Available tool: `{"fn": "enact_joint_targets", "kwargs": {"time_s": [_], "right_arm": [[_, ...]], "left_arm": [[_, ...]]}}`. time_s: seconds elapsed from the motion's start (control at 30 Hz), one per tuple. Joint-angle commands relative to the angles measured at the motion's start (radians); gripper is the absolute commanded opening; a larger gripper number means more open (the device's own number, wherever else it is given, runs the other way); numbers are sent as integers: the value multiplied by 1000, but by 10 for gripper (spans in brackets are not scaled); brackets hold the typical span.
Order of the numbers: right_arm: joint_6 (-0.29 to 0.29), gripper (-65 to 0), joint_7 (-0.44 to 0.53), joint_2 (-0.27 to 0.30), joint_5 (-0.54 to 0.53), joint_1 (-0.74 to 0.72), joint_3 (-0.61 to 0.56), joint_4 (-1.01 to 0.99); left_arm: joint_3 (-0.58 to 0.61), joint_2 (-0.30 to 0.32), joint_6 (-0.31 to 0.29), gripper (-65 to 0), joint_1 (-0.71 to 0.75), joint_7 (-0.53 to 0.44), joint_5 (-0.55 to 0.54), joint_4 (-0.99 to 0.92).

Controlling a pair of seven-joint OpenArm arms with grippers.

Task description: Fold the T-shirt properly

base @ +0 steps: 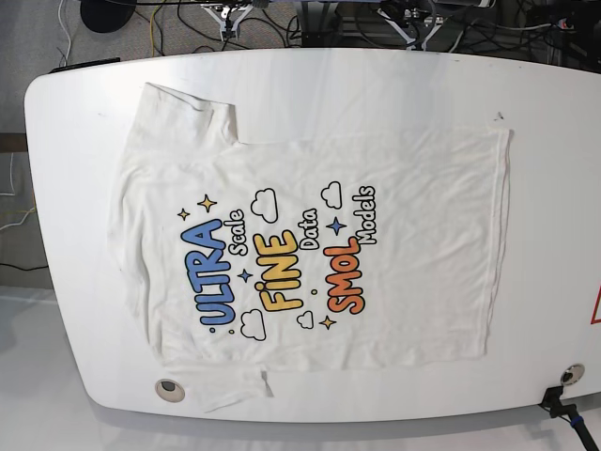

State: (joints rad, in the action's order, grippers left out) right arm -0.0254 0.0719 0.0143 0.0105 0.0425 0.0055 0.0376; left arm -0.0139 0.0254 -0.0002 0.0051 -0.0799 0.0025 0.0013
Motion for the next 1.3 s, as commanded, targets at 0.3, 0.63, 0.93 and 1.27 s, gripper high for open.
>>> {"fn": "enact_joint_targets", "kwargs": {"time_s": [0.3, 0.63, 0.93, 1.27], "right_arm": [[4, -650, 28, 3, -5, 5, 1, 1], [-4, -650, 33, 4, 7, 7, 0, 3], [-5, -650, 37, 8, 2, 16, -1, 1], [-1, -650, 44, 9, 1, 42, 1, 30]], "left_arm": [[-1, 4, 1, -650, 8, -10, -4, 10], [1, 10, -15, -650, 9, -30, 6, -1], [-3, 16, -70, -650, 11, -58, 10, -1], [1, 17, -69, -650, 18, -51, 5, 0]]}}
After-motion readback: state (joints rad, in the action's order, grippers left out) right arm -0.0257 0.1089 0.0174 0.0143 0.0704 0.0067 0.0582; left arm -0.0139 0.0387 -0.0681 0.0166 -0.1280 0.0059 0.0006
